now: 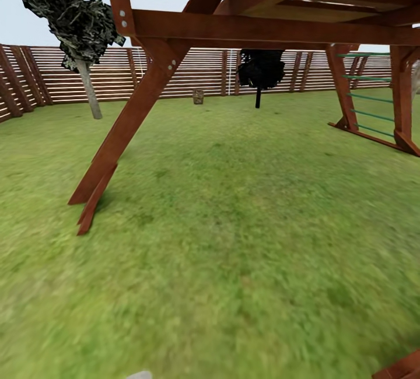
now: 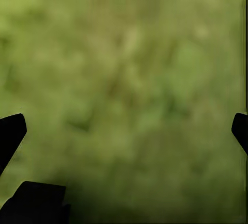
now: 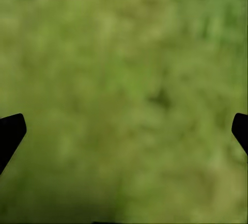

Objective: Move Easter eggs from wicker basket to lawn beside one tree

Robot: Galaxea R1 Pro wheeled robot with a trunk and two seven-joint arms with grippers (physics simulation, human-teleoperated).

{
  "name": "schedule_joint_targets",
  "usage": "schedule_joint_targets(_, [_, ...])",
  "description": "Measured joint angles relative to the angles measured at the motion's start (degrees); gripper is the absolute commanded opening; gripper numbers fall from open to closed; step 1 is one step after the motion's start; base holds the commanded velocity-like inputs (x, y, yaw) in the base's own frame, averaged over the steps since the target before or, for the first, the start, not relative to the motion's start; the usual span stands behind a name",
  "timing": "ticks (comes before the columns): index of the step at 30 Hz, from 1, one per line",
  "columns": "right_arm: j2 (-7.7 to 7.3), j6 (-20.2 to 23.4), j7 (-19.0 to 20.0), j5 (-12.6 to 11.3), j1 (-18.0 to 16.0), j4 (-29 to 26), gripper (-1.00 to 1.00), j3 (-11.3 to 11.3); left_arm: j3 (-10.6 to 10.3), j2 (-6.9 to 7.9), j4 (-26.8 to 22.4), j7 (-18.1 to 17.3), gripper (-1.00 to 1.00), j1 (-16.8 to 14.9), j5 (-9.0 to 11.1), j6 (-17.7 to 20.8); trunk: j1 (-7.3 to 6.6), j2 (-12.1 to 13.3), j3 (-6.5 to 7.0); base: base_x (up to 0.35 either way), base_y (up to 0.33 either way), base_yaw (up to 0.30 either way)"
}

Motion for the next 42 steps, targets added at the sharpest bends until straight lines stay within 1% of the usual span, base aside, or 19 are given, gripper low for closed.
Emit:
schedule_joint_targets(23, [-0.16, 0.00, 0.00, 0.14, 0.00, 0.08, 1.00, 0.03, 0.00, 0.00, 0.00, 0.00, 1.00, 0.00, 0.00, -0.09, 0.00, 0.00, 0.00, 0.329, 0.000, 0.000])
schedule_joint_targets(27, [0.00, 0.00, 0.00, 0.12, 0.00, 0.02, 1.00, 0.02, 0.00, 0.00, 0.00, 0.00, 1.00, 0.00, 0.00, -0.09, 0.00, 0.00, 0.00, 0.329, 0.000, -0.020])
schedule_joint_targets(42, [0.00, 0.01, 0.00, 0.05, 0.02, 0.06, 1.00, -0.03, -0.01, 0.00, 0.02, 0.00, 1.00, -0.02, 0.00, -0.09, 0.00, 0.00, 0.00, 0.329, 0.000, -0.255])
